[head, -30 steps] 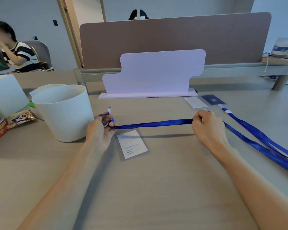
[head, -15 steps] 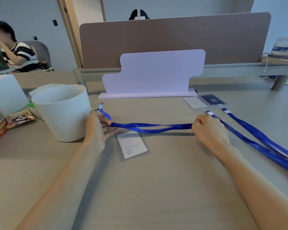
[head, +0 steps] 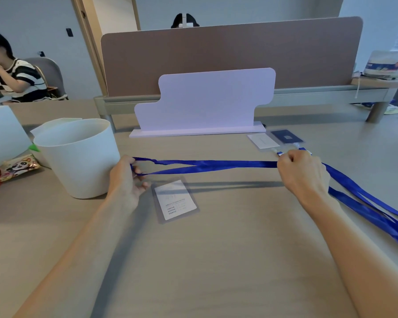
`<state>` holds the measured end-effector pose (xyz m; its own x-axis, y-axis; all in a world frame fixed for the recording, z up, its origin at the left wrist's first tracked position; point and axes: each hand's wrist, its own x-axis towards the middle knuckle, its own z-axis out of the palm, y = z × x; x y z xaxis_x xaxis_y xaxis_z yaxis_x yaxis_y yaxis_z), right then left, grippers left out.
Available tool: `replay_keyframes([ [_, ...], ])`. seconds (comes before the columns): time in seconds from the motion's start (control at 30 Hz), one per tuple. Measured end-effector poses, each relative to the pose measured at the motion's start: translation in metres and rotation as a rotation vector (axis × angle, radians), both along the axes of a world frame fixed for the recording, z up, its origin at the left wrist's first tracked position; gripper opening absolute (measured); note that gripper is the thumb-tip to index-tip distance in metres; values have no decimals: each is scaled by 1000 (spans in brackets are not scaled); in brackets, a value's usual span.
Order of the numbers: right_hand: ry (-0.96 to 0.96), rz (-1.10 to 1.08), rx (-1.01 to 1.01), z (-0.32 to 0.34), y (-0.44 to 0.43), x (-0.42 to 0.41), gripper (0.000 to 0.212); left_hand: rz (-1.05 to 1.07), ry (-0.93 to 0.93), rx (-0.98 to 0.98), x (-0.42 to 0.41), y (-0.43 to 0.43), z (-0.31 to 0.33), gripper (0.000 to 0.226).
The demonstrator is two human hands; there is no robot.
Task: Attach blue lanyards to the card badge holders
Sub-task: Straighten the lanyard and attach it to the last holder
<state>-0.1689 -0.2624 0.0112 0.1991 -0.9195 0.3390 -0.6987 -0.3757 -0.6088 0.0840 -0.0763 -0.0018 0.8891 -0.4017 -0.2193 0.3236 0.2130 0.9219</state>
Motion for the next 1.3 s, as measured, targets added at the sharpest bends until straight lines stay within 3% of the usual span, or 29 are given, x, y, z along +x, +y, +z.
replay_keyframes([
  [0.13, -9, -6, -14, -2, -3, -1, 30, -15, 55, -71, -1, 5, 4, 21],
  [0.27, -23, -24, 3, -3, -8, -2, 28, -63, 46, -24, 0, 6, 4, 19],
  [0.4, -59, -52, -15, -4, -17, -7, 26, -191, 139, -56, 4, 11, 5, 34],
  [0.57, -121, 99, -35, -7, -18, -7, 25, -218, 204, -108, 9, 17, 7, 39],
  [0.83, -120, 350, 32, -9, -12, 1, 25, -253, -162, 135, 11, 8, 4, 21],
  [0.97, -103, 371, 60, -15, -13, 7, 26, -287, -216, 124, 13, 7, 0, 24],
  [1.17, -61, 354, 13, -18, -15, 10, 24, -250, -24, -86, 10, 3, 2, 18],
  [1.3, -45, 288, -30, -19, -18, 6, 23, -235, 224, -281, 10, 7, 3, 23],
])
